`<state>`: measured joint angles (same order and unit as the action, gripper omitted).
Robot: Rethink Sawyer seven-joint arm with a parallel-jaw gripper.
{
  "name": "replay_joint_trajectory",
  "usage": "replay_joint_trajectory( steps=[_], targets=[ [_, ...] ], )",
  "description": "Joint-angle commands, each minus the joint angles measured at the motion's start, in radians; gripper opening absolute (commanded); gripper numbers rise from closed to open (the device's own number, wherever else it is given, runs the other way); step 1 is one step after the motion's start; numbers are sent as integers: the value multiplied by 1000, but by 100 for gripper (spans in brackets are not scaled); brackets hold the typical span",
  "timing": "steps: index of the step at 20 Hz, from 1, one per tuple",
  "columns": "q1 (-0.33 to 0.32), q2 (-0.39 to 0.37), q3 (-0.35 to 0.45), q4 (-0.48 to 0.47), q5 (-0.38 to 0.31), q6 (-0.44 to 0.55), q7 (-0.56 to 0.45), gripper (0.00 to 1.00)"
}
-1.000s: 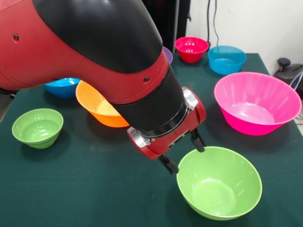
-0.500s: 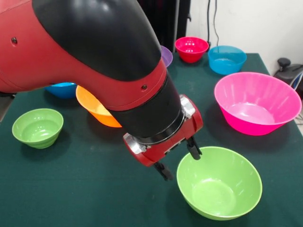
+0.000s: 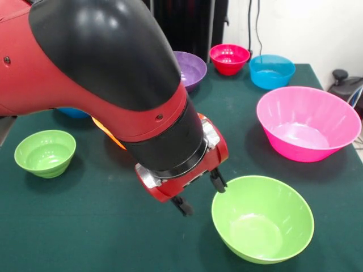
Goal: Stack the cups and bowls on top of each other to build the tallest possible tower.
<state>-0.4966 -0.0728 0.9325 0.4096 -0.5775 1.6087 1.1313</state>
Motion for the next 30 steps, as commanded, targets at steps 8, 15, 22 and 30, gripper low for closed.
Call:
replay_joint_trajectory(
  steps=[8, 15, 22, 30],
  targets=[
    [48, 25, 12, -30, -118, 108, -204, 100],
    [42, 30, -24, 4, -113, 122, -225, 100],
    [43, 0, -53, -19, -180, 289, -214, 100],
    [57, -43, -96, 118, -85, 286, -50, 100]
  ],
)
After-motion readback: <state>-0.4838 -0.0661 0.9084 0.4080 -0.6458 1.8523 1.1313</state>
